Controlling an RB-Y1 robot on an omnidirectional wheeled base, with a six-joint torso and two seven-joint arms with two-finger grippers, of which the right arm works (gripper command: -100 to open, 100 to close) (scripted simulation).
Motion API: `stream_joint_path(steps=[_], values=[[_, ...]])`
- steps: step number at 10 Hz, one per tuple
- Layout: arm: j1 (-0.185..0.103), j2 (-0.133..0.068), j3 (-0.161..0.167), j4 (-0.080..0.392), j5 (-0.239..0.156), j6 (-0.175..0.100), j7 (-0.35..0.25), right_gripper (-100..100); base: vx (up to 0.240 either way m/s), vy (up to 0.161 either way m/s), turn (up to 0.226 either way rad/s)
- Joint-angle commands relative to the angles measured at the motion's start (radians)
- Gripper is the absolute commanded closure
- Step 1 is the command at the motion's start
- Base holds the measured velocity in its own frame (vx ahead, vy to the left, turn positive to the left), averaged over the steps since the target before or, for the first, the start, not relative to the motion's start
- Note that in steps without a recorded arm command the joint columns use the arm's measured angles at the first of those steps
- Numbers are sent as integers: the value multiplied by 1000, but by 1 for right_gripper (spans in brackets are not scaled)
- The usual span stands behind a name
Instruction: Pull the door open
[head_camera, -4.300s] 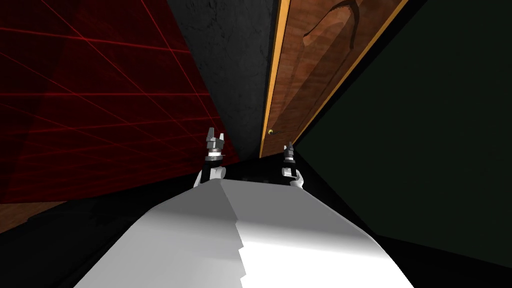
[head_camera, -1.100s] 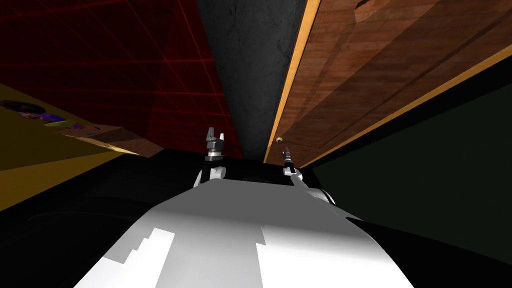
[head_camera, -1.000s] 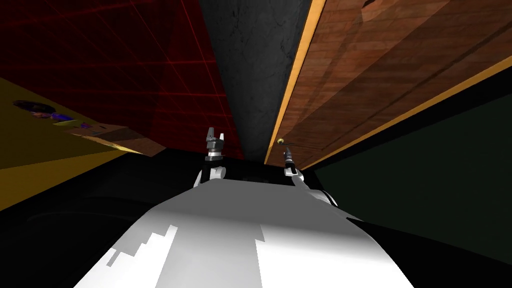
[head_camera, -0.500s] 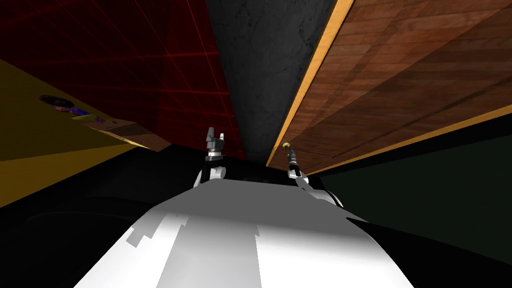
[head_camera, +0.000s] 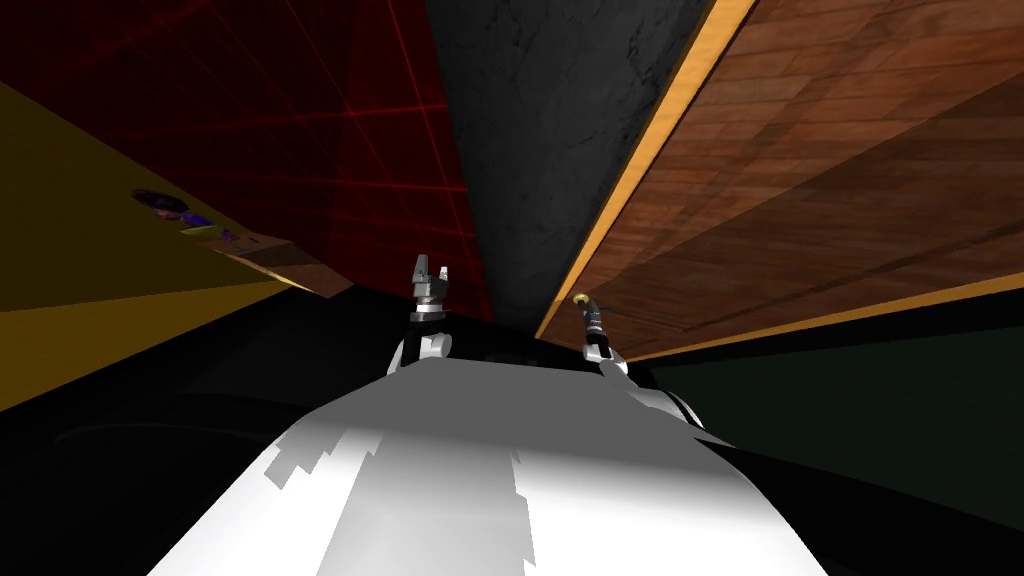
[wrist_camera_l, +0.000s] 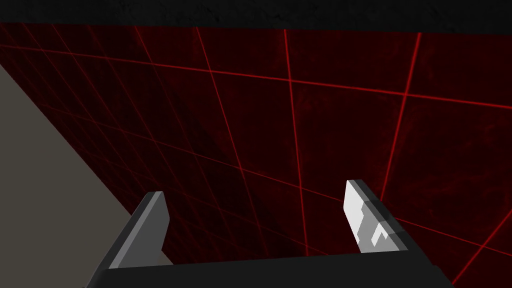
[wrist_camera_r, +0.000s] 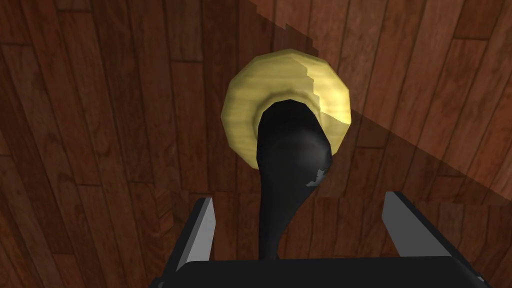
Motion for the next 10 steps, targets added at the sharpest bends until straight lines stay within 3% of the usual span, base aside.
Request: stream_joint_path(steps=[1,2,3,8,10], values=[[18,-12,-6,-9,-12,-5,-5,-100,198,-16,150],[4,-10,-3,6,-7,-8,-7,-100,86,-9,18],[4,-10,-3,6,-7,-8,-7,100,-16,0,-14],[4,-10,-3,6,-7,-8,-7,100,-14,0,1],[12,-19,16,2,2,-17,-28,100,-168,-55,97]])
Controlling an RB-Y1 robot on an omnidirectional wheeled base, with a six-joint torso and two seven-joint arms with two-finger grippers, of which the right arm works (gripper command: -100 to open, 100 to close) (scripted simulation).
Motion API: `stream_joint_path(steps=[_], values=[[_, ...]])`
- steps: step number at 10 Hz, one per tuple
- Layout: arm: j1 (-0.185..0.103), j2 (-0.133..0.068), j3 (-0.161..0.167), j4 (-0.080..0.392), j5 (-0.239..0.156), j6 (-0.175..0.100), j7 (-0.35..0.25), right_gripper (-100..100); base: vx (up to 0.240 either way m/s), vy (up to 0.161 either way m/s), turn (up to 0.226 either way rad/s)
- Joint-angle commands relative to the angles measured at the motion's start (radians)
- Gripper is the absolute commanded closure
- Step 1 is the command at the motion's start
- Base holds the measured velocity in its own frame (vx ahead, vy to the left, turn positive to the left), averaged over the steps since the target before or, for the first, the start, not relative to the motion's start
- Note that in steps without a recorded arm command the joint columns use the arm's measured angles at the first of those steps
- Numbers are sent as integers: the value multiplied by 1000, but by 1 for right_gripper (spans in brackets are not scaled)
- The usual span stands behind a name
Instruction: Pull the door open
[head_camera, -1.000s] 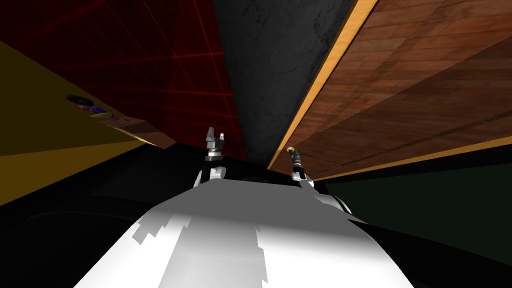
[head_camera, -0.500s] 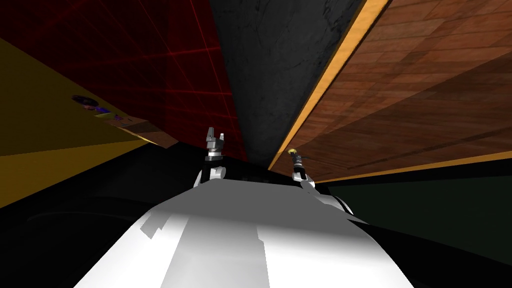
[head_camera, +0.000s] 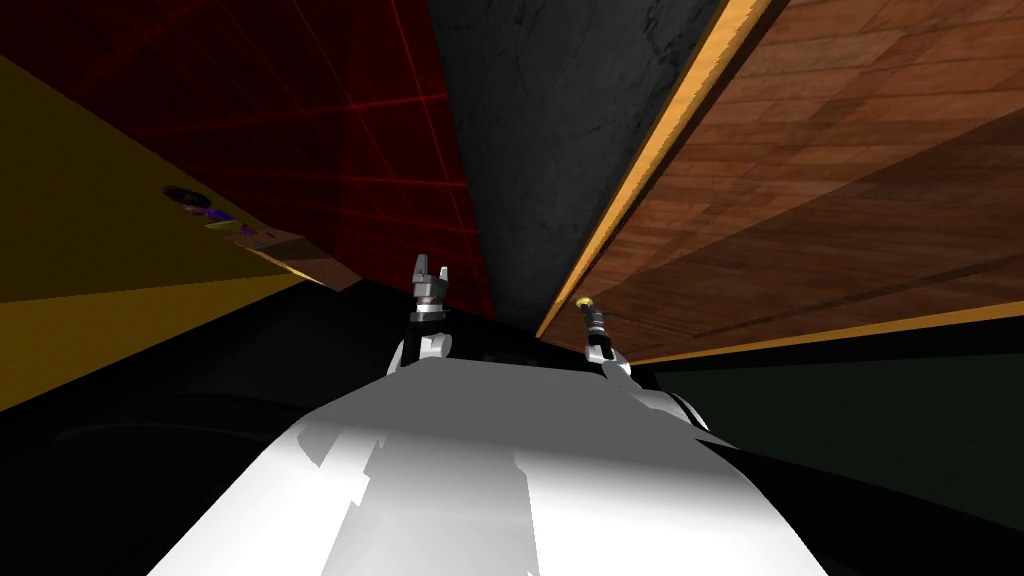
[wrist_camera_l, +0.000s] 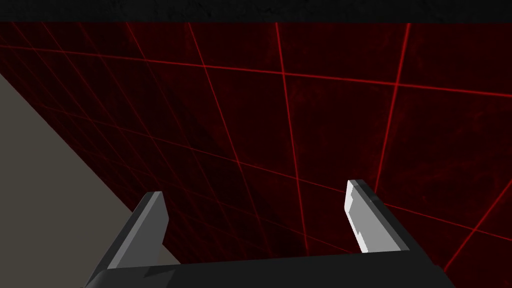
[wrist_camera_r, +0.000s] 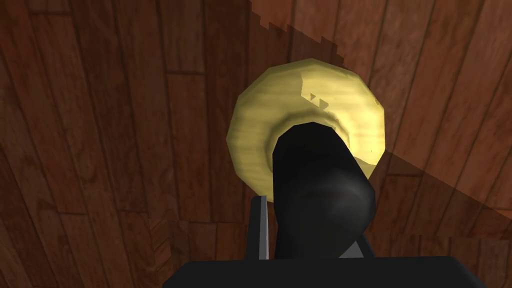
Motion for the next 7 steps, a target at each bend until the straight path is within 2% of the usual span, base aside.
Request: stream_joint_path(steps=[1,7], values=[[8,-5,15,1,8,-10,-14,100,-182,-32,69],[33,-39,76,-16,39,-44,-79,100,-197,-61,88]])
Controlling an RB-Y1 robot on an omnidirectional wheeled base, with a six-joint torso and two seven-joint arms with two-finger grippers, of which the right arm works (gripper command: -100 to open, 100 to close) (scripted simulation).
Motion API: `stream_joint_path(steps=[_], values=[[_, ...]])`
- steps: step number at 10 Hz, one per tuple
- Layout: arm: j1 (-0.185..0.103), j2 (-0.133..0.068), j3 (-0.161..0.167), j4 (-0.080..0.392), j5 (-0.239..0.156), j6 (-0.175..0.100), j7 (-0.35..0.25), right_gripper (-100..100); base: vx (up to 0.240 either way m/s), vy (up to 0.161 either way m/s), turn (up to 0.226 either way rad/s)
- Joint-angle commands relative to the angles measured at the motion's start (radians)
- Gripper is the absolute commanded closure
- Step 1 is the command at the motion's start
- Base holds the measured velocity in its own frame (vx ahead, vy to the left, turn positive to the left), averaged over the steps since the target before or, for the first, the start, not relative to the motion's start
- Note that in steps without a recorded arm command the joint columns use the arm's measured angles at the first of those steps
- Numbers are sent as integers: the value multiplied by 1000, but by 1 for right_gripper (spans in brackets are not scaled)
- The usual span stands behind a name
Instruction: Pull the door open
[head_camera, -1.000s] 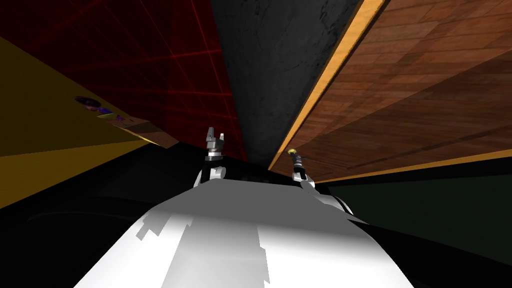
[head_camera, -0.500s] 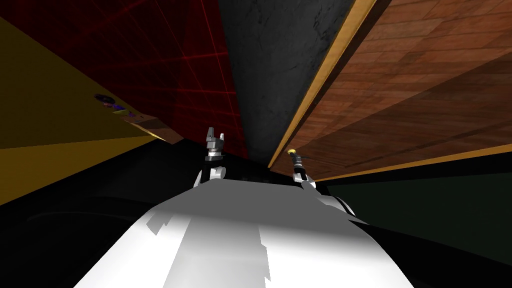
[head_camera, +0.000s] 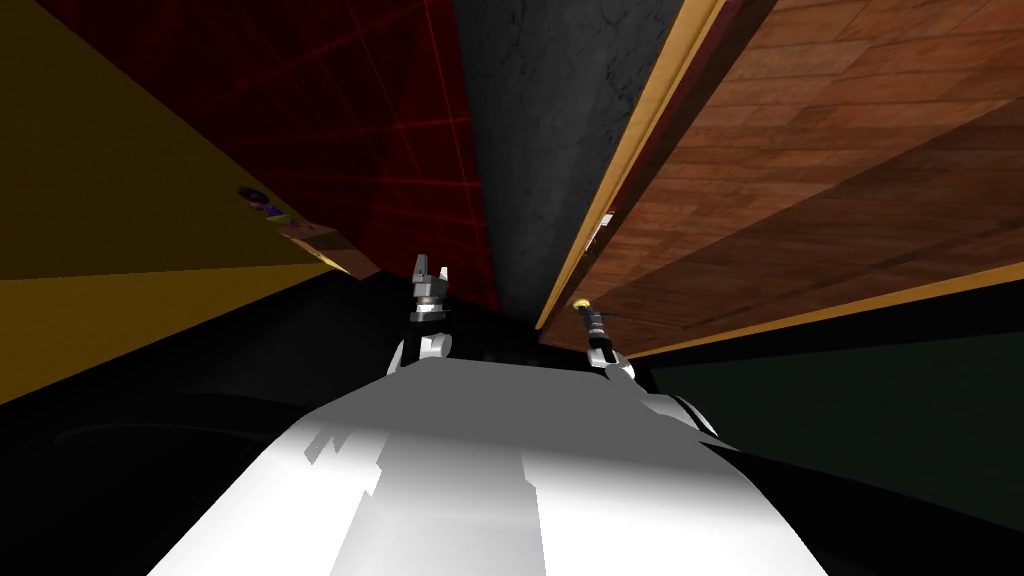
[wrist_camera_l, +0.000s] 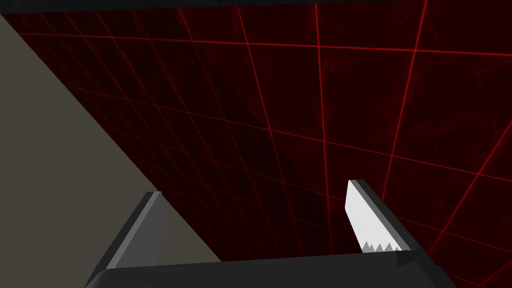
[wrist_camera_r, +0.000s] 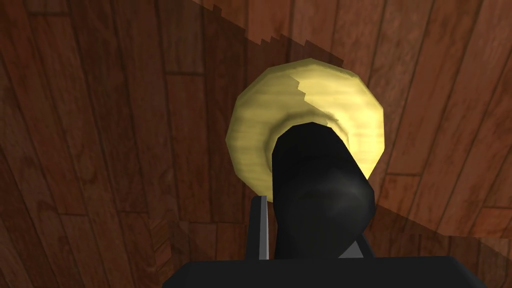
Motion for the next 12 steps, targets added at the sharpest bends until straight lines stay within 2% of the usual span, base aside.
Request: stream_joint_path(steps=[1,2,3,4,6,10,11,12], values=[[7,-12,14,-6,8,-12,-17,100,-209,-59,84],[2,-6,9,-1,5,-7,-11,100,-89,-22,26],[16,-18,30,-5,13,-26,-33,100,-152,-37,113],[20,-22,34,-7,15,-32,-38,100,-217,-52,81],[38,-44,61,-15,27,-61,-67,100,-219,-46,89],[72,-84,110,-30,47,-115,-121,100,-242,-114,109],[68,-76,105,-29,45,-105,-114,100,-100,-44,20],[86,-88,119,-26,49,-134,-130,100,-158,-42,160]])
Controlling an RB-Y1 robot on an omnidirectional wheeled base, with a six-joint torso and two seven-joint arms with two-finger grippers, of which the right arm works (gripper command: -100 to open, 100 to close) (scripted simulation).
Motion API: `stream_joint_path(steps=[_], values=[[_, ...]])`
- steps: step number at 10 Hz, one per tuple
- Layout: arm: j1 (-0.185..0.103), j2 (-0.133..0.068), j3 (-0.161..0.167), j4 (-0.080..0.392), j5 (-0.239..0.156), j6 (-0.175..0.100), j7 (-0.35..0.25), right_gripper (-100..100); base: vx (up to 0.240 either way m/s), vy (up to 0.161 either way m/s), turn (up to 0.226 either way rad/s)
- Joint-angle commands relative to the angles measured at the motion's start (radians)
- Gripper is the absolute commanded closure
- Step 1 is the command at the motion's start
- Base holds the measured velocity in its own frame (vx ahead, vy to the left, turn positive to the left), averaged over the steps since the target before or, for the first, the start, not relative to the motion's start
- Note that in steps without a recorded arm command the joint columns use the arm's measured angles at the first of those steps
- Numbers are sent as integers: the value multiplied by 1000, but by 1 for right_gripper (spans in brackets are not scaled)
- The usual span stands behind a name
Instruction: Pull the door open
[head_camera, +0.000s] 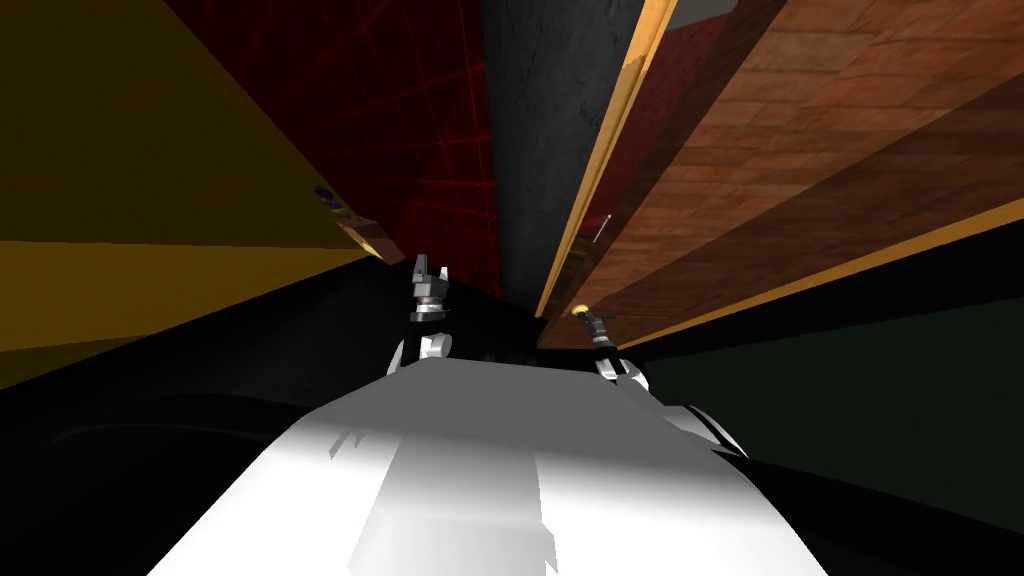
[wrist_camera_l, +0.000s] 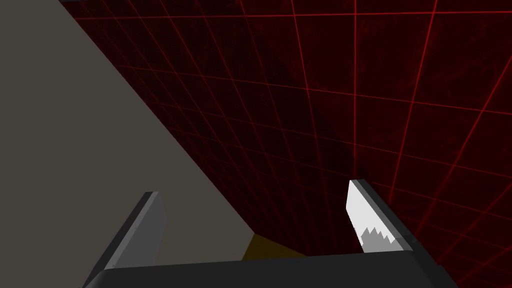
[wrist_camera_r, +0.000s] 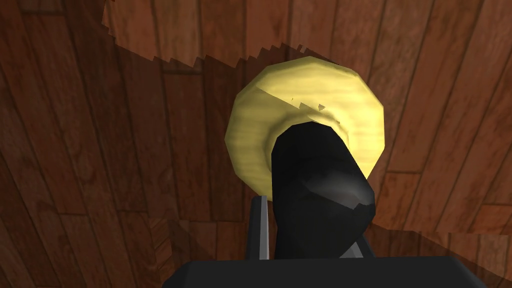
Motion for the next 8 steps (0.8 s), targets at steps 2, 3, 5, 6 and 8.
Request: stream_joint_path(steps=[2,3,5,6,8], values=[[29,-23,16,-6,4,-46,-21,100,-221,-117,190],[39,-33,22,-6,6,-64,-29,100,-229,-75,150],[58,-51,34,-4,9,-98,-46,100,-213,-95,147],[66,-59,39,-4,10,-113,-53,100,-199,-101,135],[79,-72,47,-3,12,-136,-64,100,-171,-70,101]])
